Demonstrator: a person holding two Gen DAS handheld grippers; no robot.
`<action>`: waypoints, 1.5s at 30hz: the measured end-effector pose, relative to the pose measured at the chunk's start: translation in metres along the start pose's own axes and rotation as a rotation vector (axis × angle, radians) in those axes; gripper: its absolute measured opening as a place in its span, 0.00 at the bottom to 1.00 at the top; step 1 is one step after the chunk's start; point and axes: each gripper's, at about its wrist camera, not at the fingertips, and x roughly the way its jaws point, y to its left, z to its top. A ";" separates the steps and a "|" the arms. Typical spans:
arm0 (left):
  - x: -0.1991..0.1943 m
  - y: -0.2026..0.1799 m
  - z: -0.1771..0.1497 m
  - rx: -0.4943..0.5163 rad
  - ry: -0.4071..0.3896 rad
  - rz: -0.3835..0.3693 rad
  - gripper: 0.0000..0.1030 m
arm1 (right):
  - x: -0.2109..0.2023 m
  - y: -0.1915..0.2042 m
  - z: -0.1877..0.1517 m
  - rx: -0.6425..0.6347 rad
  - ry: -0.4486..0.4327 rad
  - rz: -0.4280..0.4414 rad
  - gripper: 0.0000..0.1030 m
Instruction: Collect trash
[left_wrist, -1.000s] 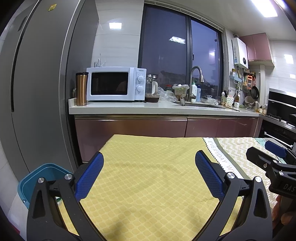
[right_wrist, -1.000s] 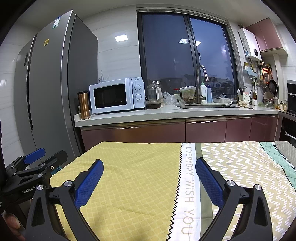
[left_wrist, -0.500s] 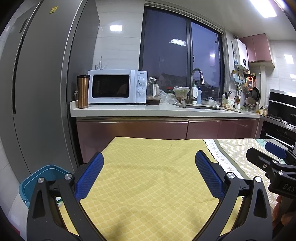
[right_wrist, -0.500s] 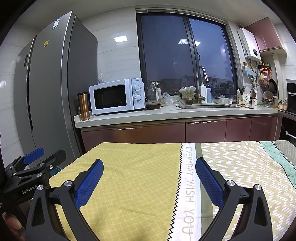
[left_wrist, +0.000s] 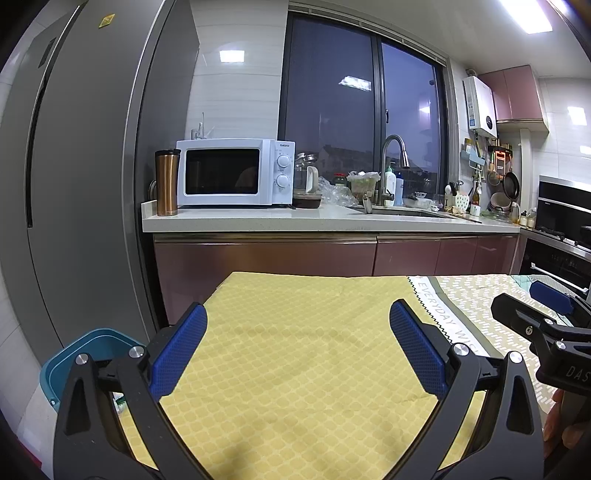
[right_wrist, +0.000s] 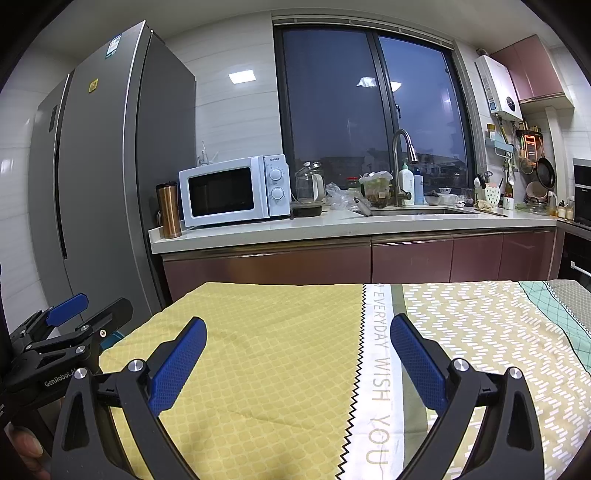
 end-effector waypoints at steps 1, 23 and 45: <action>0.000 0.000 0.000 -0.001 0.000 0.000 0.94 | 0.000 0.001 0.000 0.000 -0.001 0.000 0.93; 0.001 0.003 -0.004 0.001 0.006 0.006 0.94 | 0.001 0.003 0.001 0.004 0.002 0.002 0.93; 0.001 0.002 -0.012 -0.014 0.030 -0.011 0.94 | 0.002 -0.001 -0.003 0.012 0.008 0.008 0.93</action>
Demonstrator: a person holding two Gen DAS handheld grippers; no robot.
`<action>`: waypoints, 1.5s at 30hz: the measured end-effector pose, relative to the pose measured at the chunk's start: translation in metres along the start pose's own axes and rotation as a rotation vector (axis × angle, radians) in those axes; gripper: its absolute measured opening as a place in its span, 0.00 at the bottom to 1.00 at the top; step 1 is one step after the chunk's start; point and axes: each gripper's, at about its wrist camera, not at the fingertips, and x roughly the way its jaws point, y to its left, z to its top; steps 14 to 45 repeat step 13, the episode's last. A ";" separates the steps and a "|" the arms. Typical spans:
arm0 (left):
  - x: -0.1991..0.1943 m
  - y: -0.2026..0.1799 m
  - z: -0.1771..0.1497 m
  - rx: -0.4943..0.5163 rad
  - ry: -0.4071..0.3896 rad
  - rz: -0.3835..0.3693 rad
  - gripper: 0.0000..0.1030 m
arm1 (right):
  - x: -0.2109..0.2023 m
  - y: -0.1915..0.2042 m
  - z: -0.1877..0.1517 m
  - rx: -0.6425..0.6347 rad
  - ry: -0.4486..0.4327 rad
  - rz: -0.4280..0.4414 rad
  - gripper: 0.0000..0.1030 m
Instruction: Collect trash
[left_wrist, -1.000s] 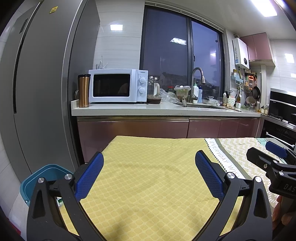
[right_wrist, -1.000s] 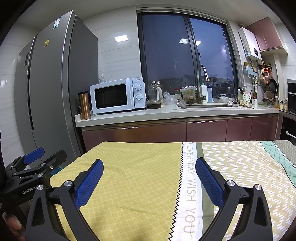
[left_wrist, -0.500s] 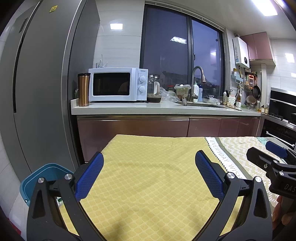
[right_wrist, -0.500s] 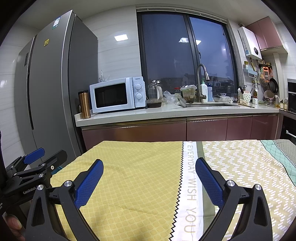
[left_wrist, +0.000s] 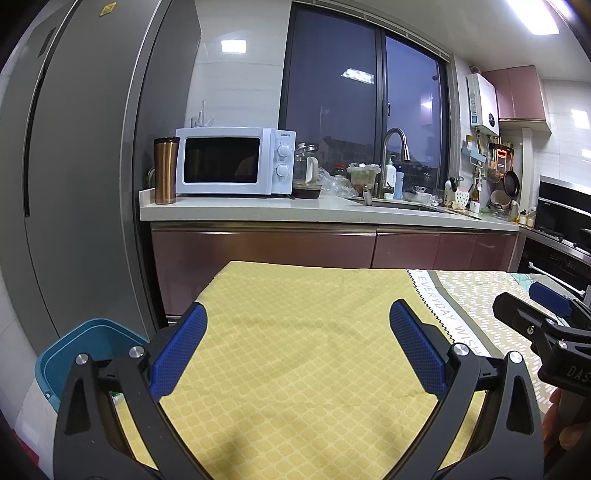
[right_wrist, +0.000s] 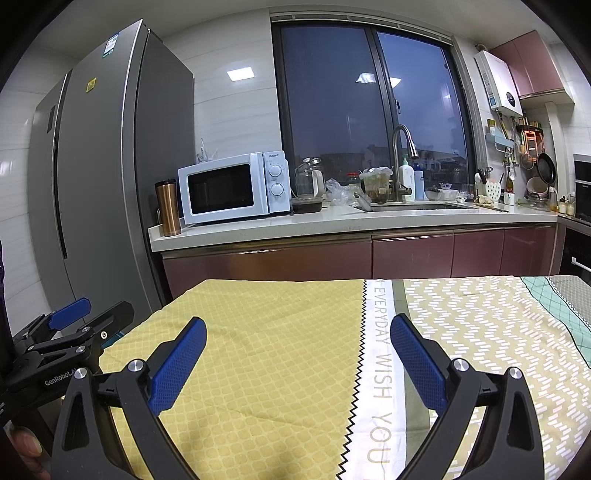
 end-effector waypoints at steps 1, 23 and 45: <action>-0.001 0.000 -0.001 0.000 0.002 -0.006 0.94 | 0.000 0.000 0.000 -0.001 -0.001 0.000 0.93; 0.052 0.007 -0.005 -0.037 0.266 -0.056 0.95 | 0.013 -0.027 0.000 0.014 0.084 -0.013 0.93; 0.052 0.007 -0.005 -0.037 0.266 -0.056 0.95 | 0.013 -0.027 0.000 0.014 0.084 -0.013 0.93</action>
